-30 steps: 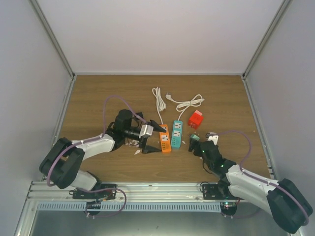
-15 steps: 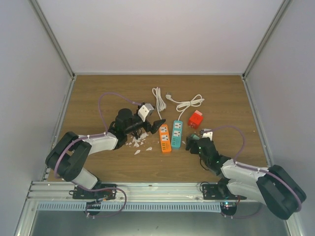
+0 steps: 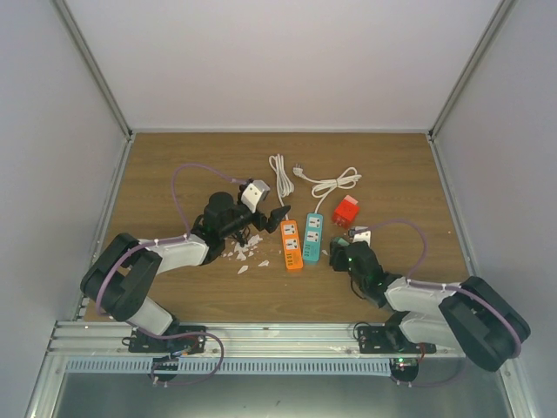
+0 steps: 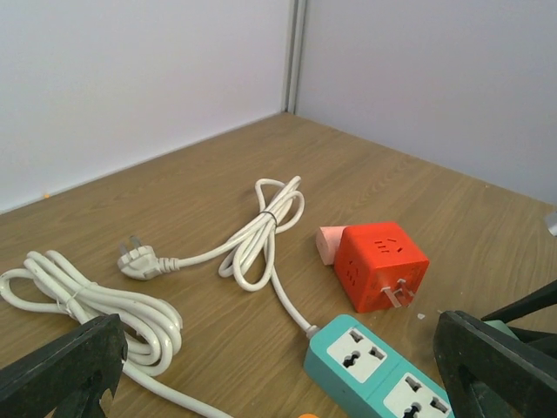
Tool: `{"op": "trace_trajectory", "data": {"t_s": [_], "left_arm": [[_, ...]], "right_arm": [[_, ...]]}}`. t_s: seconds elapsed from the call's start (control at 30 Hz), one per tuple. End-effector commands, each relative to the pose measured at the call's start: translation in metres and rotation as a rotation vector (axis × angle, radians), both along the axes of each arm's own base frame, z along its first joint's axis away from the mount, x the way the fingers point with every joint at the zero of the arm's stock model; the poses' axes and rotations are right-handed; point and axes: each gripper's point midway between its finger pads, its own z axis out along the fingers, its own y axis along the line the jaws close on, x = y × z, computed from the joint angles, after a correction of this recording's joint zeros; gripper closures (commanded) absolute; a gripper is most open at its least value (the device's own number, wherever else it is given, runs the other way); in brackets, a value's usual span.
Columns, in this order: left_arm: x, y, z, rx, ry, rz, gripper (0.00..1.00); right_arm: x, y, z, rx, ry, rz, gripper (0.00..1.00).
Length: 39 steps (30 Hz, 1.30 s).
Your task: Insert the plug
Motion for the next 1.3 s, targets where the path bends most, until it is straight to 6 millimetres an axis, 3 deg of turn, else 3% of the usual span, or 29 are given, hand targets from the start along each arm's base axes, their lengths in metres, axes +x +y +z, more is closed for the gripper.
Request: {"op": "trace_trajectory", "data": {"t_s": [0.0,0.27,0.4,0.5,0.57,0.7,0.9,1.07,1.27], "left_arm": [[0.005,-0.001,0.019,-0.029,-0.065,0.018,0.01],[0.012,0.008,0.019,-0.027,-0.066,0.085,0.01],[0.015,0.010,0.016,-0.020,-0.059,0.108,0.01],[0.017,0.010,0.014,-0.011,-0.053,0.113,0.01],[0.018,0.010,0.013,-0.007,-0.051,0.114,0.01],[0.018,0.010,0.011,0.002,-0.048,0.117,0.01],[0.019,0.010,0.008,0.015,-0.041,0.117,0.01],[0.021,0.011,0.006,0.024,-0.033,0.126,0.01],[0.022,0.011,0.004,0.030,-0.026,0.131,0.01]], "right_arm": [[0.009,0.016,0.014,0.046,-0.047,0.040,0.37],[0.002,0.043,0.021,0.075,-0.057,0.124,0.51],[-0.001,0.053,0.027,0.079,-0.067,0.161,0.52],[-0.004,0.051,0.031,0.075,-0.086,0.173,0.50],[-0.005,0.048,0.031,0.059,-0.095,0.171,0.41],[-0.008,0.042,0.031,0.043,-0.098,0.163,0.39],[-0.012,0.045,0.024,0.054,-0.071,0.188,0.47],[-0.014,0.049,0.015,0.042,-0.032,0.195,0.48],[-0.013,0.037,-0.001,-0.001,0.013,0.123,0.52]]}}
